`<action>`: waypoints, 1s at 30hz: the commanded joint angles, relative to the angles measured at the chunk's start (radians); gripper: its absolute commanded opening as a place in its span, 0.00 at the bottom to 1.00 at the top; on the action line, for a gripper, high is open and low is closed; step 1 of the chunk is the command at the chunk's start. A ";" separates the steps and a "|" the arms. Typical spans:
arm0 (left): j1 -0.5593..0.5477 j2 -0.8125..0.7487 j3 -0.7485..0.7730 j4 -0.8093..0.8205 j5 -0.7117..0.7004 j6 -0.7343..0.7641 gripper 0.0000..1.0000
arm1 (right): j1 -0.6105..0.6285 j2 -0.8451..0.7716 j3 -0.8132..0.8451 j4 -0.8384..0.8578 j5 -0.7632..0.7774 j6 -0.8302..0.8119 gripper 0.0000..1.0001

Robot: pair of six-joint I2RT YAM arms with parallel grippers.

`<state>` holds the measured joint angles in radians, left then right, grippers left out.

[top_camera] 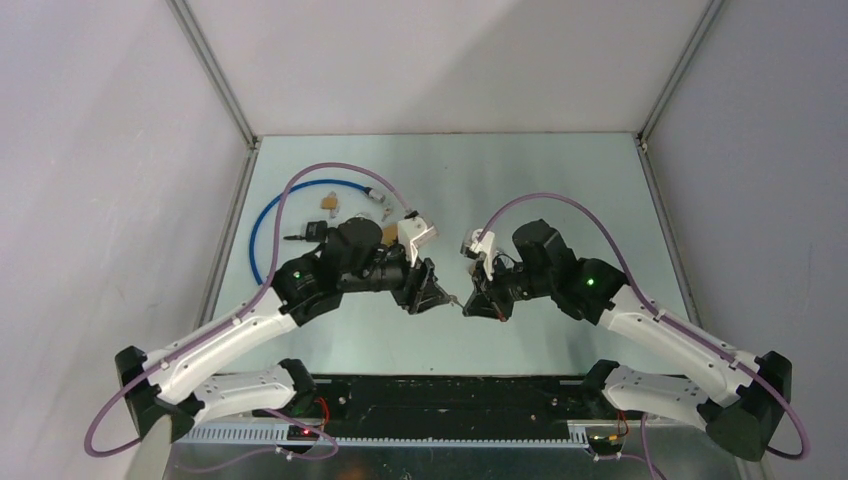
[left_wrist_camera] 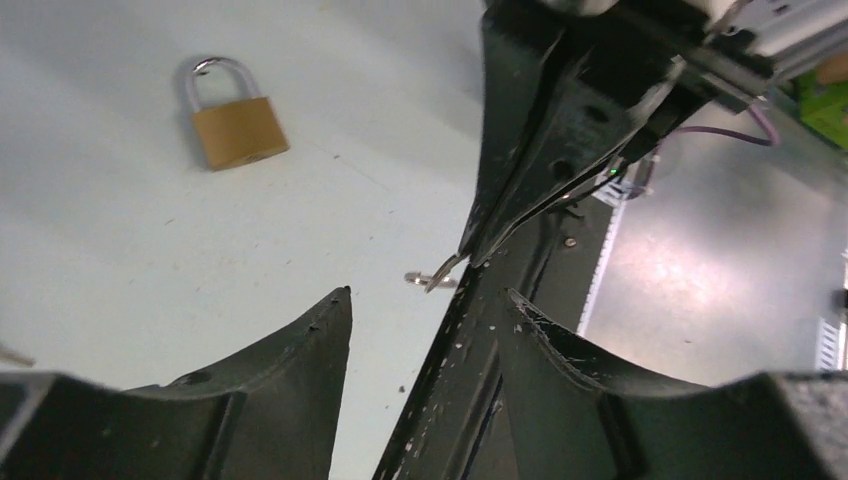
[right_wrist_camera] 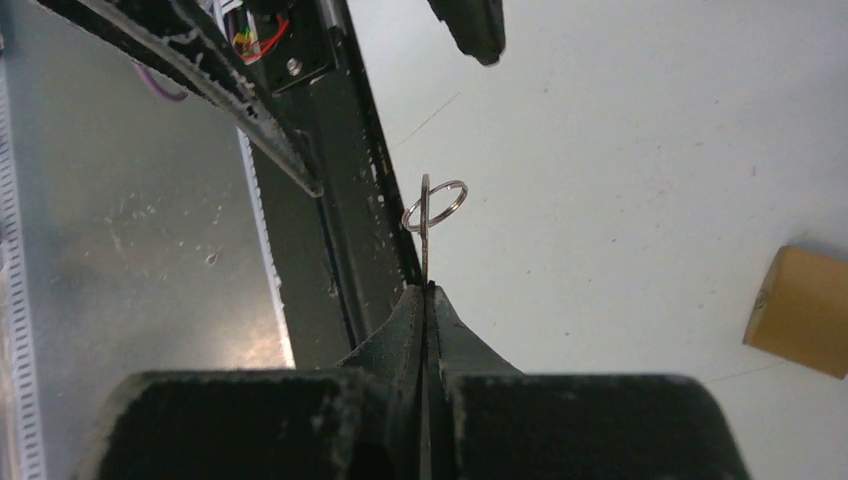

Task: Unlock with the key

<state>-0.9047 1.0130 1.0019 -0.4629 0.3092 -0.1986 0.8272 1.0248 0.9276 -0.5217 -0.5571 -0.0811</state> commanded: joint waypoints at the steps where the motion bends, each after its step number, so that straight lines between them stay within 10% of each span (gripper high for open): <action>1: 0.006 0.020 -0.006 0.129 0.153 0.017 0.59 | -0.003 0.007 0.063 -0.089 -0.052 -0.015 0.00; 30: 0.004 0.124 -0.038 0.173 0.301 -0.001 0.30 | -0.020 0.012 0.084 -0.081 -0.109 -0.013 0.00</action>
<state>-0.9028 1.1393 0.9733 -0.3157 0.5835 -0.2016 0.8135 1.0443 0.9653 -0.6254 -0.6399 -0.0875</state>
